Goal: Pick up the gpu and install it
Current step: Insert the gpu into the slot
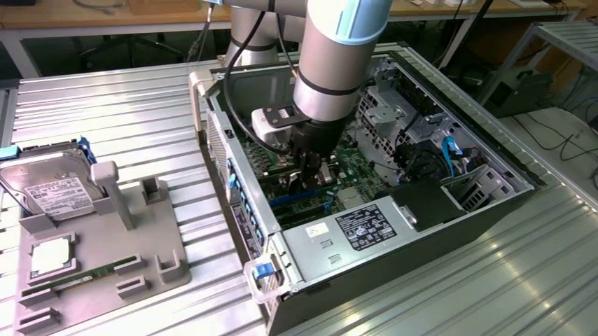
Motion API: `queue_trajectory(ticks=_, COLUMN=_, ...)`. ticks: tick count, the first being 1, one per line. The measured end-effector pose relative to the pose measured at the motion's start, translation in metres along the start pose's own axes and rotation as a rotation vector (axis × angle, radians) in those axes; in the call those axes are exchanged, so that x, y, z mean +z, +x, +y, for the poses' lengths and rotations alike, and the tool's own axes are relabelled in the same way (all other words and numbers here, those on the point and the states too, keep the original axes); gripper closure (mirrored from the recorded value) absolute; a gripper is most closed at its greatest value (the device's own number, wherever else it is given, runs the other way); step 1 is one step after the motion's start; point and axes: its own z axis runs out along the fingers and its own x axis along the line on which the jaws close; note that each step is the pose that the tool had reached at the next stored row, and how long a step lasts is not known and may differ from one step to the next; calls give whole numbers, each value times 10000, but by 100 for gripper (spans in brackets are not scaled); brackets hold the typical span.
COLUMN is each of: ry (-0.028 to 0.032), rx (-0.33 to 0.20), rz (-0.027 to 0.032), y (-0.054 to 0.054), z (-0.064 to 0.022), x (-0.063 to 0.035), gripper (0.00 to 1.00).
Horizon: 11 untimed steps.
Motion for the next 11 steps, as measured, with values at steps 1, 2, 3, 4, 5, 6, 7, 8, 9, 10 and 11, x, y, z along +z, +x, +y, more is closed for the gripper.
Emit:
queue_trajectory(ticks=1, ry=0, rx=-1, rz=0, y=-2, z=1, x=0, gripper=72)
queue_trajectory(ticks=2, ry=0, rx=-1, rz=0, y=-5, z=1, x=0, gripper=72)
queue_trajectory(ticks=3, ry=0, rx=-1, rz=0, y=-7, z=1, x=0, gripper=72)
queue_trajectory(ticks=4, ry=0, rx=0, rz=0, y=-9, z=2, x=0, gripper=72)
queue_trajectory(ticks=5, ry=0, rx=0, rz=0, y=-11, z=2, x=1, gripper=72)
queue_trajectory(ticks=6, ry=-1, rx=0, rz=0, y=-14, z=2, x=1, gripper=72)
queue_trajectory(ticks=7, ry=-1, rx=0, rz=0, y=-14, z=2, x=1, gripper=72)
queue_trajectory(ticks=8, ry=-1, rx=0, rz=1, y=-14, z=1, x=1, gripper=72)
queue_trajectory(ticks=9, ry=-1, rx=1, rz=0, y=-15, z=-1, x=2, gripper=72)
queue_trajectory(ticks=10, ry=0, rx=1, rz=0, y=-15, z=-2, x=2, gripper=72)
queue_trajectory(ticks=11, ry=-1, rx=1, rz=0, y=-15, z=-2, x=2, gripper=72)
